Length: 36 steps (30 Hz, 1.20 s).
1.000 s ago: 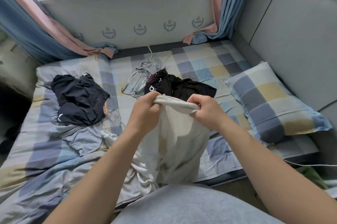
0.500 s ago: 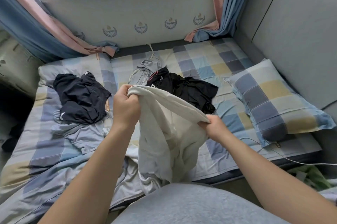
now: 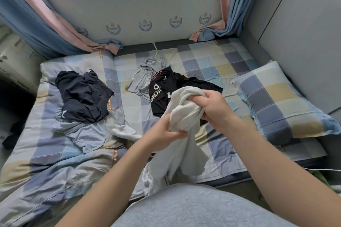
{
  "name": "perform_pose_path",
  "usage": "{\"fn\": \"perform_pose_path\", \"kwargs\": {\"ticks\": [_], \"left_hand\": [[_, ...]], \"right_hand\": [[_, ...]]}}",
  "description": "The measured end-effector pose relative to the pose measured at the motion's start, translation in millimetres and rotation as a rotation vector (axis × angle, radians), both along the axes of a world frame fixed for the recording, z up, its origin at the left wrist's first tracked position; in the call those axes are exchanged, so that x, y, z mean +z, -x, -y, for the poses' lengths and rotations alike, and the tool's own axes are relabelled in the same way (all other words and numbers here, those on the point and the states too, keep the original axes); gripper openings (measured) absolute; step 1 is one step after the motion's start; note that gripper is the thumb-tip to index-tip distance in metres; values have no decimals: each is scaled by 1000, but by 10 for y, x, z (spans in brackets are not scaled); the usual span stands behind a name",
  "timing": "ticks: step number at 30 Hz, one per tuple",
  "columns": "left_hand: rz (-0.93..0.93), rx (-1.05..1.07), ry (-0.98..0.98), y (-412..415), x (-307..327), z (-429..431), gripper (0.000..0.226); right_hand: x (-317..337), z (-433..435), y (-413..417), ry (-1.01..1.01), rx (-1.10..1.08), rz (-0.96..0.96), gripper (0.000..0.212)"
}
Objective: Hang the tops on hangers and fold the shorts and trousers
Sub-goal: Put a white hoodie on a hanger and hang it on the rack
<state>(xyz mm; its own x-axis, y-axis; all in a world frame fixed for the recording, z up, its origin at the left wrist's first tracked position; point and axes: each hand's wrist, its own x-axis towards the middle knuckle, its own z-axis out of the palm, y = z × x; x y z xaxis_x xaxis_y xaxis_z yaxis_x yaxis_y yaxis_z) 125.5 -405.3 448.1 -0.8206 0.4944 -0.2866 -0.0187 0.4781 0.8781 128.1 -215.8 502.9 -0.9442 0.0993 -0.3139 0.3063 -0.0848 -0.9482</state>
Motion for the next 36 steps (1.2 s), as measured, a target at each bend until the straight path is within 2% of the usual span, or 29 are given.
{"fn": "perform_pose_path", "kwargs": {"ticks": [3,6,9,12,14,17,21,24,26,28,29,32,36], "left_hand": [[-107,45,126,15,-68,4,17],[-133,39,139,80,-35,62,5],[-185,98,126,191,143,120,22],[-117,279,-88,292,426,181,25],[-55,381,-233,350,584,201,28],[-43,335,-284,301,713,126,37],[-33,278,-417,176,834,13,38],[-19,279,-520,140,969,-10,32],[-11,293,-548,144,1043,4,29],[4,332,-574,171,1075,44,28],[7,356,-581,193,1077,78,27],[-35,434,-537,285,1022,198,18],[-90,531,-268,481,861,378,14]], "right_hand": [[95,-8,49,16,-47,-24,20],[109,-59,70,38,-125,8,14],[70,-145,56,101,-191,75,18],[28,-242,22,137,-235,95,21],[1,-239,-29,108,-187,93,17],[-89,-113,-137,68,-10,97,12],[-323,98,-250,-101,202,38,28],[-534,209,-259,-188,239,31,48],[-707,223,-221,-300,273,55,46],[-908,174,-189,-469,330,86,29],[-997,132,-183,-535,337,123,21],[-1128,-51,-155,-585,283,194,27],[-925,-212,-58,-588,284,126,29]]}}
